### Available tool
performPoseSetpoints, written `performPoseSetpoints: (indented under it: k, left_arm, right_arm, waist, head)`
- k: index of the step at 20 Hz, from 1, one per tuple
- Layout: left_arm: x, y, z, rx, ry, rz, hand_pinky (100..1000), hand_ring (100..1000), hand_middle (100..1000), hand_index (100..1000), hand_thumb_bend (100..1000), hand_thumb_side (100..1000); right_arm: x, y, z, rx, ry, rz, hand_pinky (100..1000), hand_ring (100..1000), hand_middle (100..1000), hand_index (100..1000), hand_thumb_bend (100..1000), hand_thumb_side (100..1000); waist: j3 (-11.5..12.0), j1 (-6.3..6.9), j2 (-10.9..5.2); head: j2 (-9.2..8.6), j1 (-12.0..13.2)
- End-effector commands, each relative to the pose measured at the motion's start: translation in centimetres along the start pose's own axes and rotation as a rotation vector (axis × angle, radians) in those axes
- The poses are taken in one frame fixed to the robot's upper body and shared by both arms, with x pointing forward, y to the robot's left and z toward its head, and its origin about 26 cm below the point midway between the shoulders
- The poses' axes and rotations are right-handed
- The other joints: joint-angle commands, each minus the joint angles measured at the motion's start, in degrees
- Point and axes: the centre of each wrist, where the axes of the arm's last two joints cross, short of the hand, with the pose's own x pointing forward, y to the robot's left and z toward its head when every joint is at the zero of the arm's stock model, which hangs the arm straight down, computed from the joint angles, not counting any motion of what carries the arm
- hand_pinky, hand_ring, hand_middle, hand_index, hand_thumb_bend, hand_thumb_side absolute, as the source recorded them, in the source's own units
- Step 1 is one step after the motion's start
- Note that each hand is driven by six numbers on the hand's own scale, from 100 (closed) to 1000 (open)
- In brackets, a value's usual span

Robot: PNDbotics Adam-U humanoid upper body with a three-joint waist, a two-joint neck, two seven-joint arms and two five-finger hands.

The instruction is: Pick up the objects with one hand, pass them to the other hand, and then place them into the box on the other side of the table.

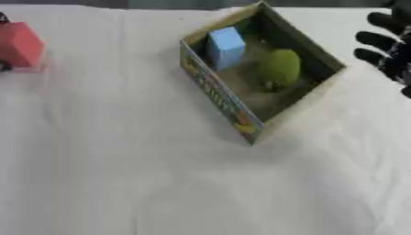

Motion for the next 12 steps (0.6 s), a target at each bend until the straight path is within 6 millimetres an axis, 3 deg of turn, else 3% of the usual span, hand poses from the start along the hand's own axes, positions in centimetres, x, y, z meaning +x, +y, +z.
performPoseSetpoints:
  k: [1, 6, 12]
  left_arm:
    - [-0.7, 2.2, 1.5, 0.070, -0.079, 0.078, 584, 509, 509, 502, 100, 137]
    - [0.7, 2.5, 2.1, 0.115, -0.270, 0.172, 557, 479, 500, 502, 100, 136]
    - [2.5, 1.9, 3.5, 0.218, -0.368, 0.331, 510, 434, 486, 506, 100, 260]
  right_arm:
    - [1.2, -0.3, -0.5, 0.030, 0.000, 0.026, 1000, 1000, 1000, 1000, 100, 502]
    - [1.2, -0.3, -0.1, 0.024, 0.014, 0.022, 1000, 1000, 1000, 1000, 100, 496]
    - [1.8, -0.7, -0.7, 0.041, 0.010, 0.034, 1000, 1000, 1000, 1000, 100, 479]
  waist:
    - [0.5, -0.65, -2.74]
    - [2.7, -0.82, -4.31]
    - [3.8, -0.54, -5.52]
  head:
    - [0.64, -0.8]
    - [2.96, -4.6]
    - [3.85, -5.6]
